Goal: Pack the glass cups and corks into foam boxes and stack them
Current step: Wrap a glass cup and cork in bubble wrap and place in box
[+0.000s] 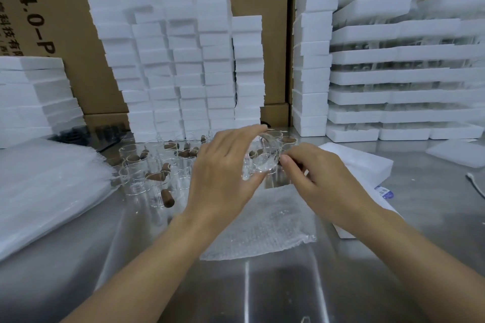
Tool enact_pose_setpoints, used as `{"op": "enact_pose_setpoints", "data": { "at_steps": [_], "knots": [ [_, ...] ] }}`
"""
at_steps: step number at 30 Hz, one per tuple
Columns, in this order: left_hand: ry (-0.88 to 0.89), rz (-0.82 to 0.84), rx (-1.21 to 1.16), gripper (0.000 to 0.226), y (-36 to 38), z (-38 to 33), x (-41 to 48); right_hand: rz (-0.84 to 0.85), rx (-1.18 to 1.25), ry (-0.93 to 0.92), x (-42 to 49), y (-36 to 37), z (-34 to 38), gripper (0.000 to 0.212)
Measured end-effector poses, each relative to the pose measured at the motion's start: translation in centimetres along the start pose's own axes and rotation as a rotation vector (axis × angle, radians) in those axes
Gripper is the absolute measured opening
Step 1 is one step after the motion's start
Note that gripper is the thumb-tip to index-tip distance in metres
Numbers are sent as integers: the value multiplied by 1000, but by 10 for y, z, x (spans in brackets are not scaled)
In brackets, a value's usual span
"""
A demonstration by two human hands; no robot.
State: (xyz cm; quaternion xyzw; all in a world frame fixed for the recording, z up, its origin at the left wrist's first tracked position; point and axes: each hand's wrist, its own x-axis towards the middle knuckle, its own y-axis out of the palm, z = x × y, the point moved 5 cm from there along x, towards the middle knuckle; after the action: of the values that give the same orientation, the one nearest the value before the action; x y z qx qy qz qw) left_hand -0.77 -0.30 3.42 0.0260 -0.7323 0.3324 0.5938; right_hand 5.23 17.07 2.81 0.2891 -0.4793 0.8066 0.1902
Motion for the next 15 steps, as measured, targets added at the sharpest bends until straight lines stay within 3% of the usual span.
{"op": "enact_pose_setpoints", "data": {
  "at_steps": [6,15],
  "knots": [
    [-283,-168,-269,71,-11,10,1,-71,439,12,1,-4,14,18],
    [-257,-170,-252,61,-18,6,7,-60,594,61,0,0,23,21]
  ]
}}
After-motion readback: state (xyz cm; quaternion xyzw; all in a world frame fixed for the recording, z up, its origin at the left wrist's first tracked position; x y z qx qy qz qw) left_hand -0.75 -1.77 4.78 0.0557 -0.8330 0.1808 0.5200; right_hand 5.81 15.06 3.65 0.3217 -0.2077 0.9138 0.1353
